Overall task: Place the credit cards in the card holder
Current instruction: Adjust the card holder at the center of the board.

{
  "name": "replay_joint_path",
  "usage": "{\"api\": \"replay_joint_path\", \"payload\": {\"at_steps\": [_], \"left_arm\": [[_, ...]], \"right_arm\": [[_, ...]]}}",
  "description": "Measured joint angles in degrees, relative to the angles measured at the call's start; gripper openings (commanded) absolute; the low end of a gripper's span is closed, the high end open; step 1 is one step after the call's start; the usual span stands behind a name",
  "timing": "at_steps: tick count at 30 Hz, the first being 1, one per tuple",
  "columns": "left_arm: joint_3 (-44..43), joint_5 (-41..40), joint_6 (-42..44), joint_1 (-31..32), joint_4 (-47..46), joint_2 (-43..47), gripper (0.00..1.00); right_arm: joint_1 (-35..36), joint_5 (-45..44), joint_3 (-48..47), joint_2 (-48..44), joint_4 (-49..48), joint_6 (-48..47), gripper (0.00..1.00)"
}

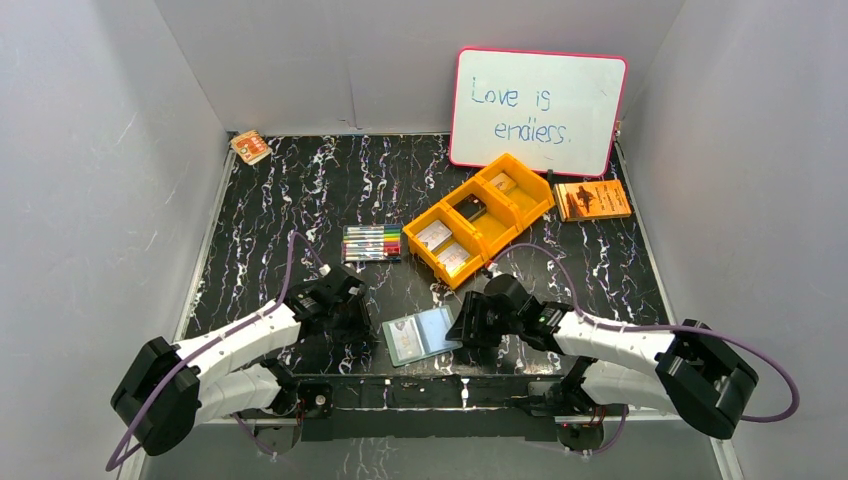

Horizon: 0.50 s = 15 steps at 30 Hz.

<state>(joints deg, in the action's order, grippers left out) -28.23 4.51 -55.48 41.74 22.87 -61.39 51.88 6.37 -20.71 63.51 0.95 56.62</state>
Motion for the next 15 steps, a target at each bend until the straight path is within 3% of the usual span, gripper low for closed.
{"api": "replay_joint_path", "payload": {"at_steps": [11, 15], "left_arm": [[-0.13, -0.90, 0.04, 0.00, 1.05, 0.00, 0.22], [-1.55, -2.25, 0.02, 0.00, 2.91, 0.57, 0.25]], "right_arm": [[5.81, 0.37, 0.61, 5.07, -8.61, 6.54, 0.56], [6.93, -1.33, -1.55, 5.03, -4.90, 6.03, 0.57]]}}
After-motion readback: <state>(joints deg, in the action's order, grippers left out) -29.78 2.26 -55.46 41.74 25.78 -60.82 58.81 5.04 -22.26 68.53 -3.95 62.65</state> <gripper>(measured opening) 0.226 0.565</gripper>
